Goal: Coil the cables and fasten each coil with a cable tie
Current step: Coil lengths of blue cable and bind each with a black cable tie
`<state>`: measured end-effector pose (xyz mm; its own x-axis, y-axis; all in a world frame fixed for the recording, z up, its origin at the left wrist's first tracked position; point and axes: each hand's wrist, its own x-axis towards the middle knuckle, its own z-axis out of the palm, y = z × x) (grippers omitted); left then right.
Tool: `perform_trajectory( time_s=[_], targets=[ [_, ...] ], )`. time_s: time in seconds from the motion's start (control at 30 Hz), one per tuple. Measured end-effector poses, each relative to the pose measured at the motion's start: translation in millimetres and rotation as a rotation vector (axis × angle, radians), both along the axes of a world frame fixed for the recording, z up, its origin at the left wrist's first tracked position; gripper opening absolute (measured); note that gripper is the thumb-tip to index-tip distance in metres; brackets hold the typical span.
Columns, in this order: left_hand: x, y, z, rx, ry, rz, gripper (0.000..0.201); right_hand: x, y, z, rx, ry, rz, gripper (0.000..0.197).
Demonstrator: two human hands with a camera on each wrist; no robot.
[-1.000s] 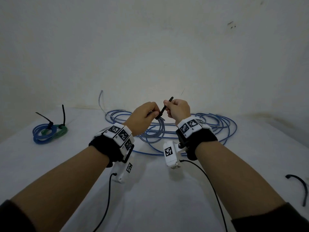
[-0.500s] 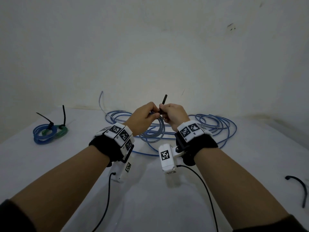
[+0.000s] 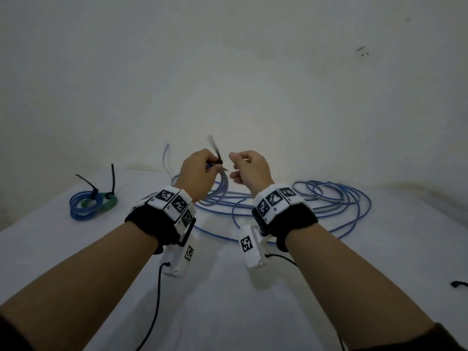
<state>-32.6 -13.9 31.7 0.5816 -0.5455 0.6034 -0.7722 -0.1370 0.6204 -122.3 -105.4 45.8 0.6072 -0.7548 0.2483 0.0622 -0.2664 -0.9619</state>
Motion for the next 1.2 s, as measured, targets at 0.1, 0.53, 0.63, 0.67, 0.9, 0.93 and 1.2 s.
perform_trajectory(
  time_s=[0.1, 0.53, 0.63, 0.67, 0.9, 0.93, 1.2],
  targets=[
    [14.7, 16.1, 3.2, -0.058, 0.104, 0.101, 0.015, 14.7, 26.0, 2.1, 0.112, -0.002, 0.199, 0.023],
    [83.3, 120.5, 5.9, -0.044, 0.450, 0.020, 0.030, 105.5, 95.1, -8.6, 0.281, 0.006, 0.353, 0.015],
    [115.1, 147.8, 0.0, 0.051, 0.324, 0.236, 0.035, 124.9, 113.6, -9.4, 0.374, -0.001, 0.473, 0.015],
    [126.0, 155.5, -2.7, 0.084, 0.370, 0.243, 0.036, 131.8, 122.0, -10.4, 0.411, -0.001, 0.518, 0.016],
    [174.3, 198.6, -27.4, 0.147, 0.565, 0.332, 0.020, 177.6, 164.1, -34.8, 0.406, 0.157, 0.563, 0.011],
    [179.6, 203.2, -30.6, 0.172, 0.539, 0.371, 0.017, 182.9, 167.1, -41.7, 0.305, 0.229, 0.563, 0.010],
    [206.4, 221.2, -51.8, 0.434, 0.462, 0.547, 0.019, 219.1, 184.7, -75.8, -0.020, 0.496, 0.516, 0.014]
  ],
)
